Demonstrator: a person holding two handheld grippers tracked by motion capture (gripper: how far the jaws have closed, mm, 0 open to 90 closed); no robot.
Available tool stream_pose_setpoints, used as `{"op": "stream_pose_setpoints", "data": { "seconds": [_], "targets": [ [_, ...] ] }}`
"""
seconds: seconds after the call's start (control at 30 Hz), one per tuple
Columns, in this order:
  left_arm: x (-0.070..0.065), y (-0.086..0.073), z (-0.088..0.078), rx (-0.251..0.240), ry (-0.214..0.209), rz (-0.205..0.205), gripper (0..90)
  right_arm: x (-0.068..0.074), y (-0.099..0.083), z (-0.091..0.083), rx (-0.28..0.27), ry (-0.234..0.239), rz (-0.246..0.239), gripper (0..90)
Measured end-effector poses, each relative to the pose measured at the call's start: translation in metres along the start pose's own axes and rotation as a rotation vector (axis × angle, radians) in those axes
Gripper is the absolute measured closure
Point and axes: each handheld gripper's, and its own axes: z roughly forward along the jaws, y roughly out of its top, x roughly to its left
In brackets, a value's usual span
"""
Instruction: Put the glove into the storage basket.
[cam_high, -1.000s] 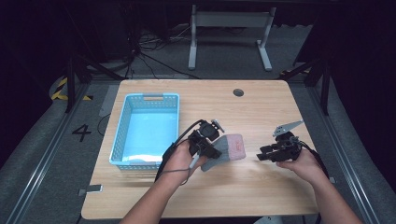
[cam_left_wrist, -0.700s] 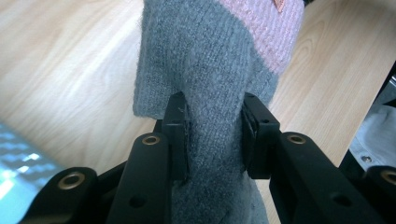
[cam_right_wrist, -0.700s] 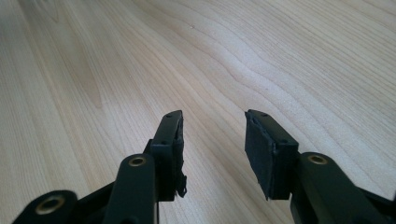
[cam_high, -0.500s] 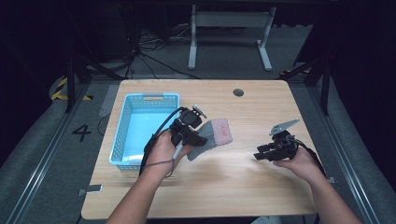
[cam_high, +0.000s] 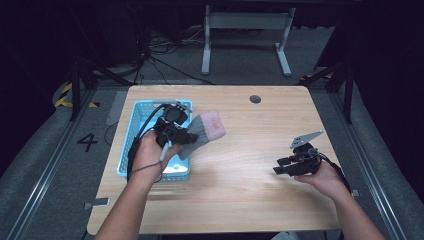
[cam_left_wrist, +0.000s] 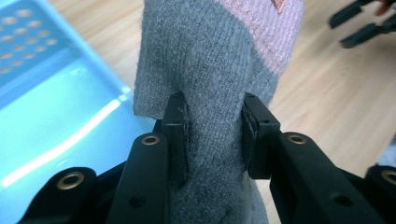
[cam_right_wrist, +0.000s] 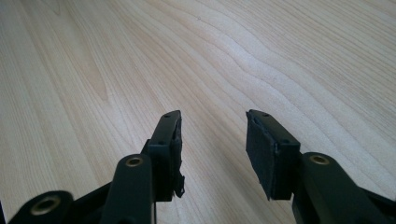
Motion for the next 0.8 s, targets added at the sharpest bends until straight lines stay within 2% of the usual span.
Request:
{"op": "stream_pose_setpoints", "data": {
  "seconds": [0.37,0.5,0.6,0.8],
  "targets": [
    [0.035,-0.020,-0.019,-0.033,0.069,-0.082,67.4,0.001,0.000,0.001,0.007,0.000,0.003,55.2],
    [0.045,-0.026,-0.021,-0.030,0.086,-0.114,67.3,0.002,0.001,0.002,0.007,0.001,-0.004,55.1],
    [0.051,-0.030,-0.022,-0.019,0.117,-0.141,67.3,0.001,0.001,0.002,0.006,0.004,-0.003,55.0],
    [0.067,-0.041,-0.022,-0.013,0.146,-0.219,67.3,0.001,0.004,0.004,0.009,0.006,-0.015,54.7]
  ]
}}
